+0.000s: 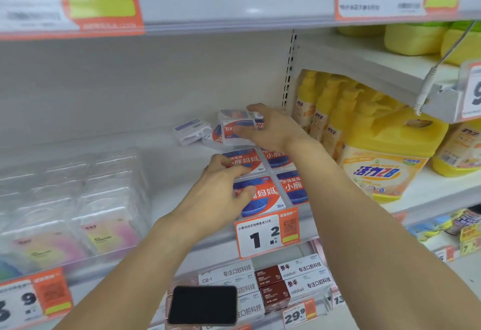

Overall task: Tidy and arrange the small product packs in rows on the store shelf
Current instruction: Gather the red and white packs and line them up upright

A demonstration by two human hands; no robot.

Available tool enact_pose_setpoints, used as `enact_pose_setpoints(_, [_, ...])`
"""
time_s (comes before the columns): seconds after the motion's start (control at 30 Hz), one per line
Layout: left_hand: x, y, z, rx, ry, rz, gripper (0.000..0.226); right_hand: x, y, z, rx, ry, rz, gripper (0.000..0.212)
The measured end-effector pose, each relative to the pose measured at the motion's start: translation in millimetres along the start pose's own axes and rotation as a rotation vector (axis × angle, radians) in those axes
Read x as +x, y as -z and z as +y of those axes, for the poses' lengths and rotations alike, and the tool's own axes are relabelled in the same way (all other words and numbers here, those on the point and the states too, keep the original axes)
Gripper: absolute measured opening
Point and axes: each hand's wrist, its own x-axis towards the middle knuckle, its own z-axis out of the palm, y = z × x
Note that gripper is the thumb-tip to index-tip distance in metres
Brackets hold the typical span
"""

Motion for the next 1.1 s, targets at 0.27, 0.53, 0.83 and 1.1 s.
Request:
enact_pose_setpoints(0.27, [-4.0,1.0,4.9,-0.012,0.017,-0.009,0.046,-1.8,-26.3,-4.9,0.178,-0.058,0.15,0.069])
enact_pose_setpoints(0.53, [10.0,4.5,17.7,0.174,0.136,0.001,0.042,-59.7,11.9,39.8,0.746,-0.141,0.703,0.027])
enact_pose_setpoints(0.83, [96.3,24.0,36.0,0.237,0.124,0.211,0.026,-70.1,11.6,56.6,0.276,-0.096,0.419,0.034])
enact_pose_setpoints(1.1, [177.3,39.4,-13.9,0.431,0.278,0.048,0.079,-64.6,10.6,59.1,0.048,-0.108,0.161,0.046])
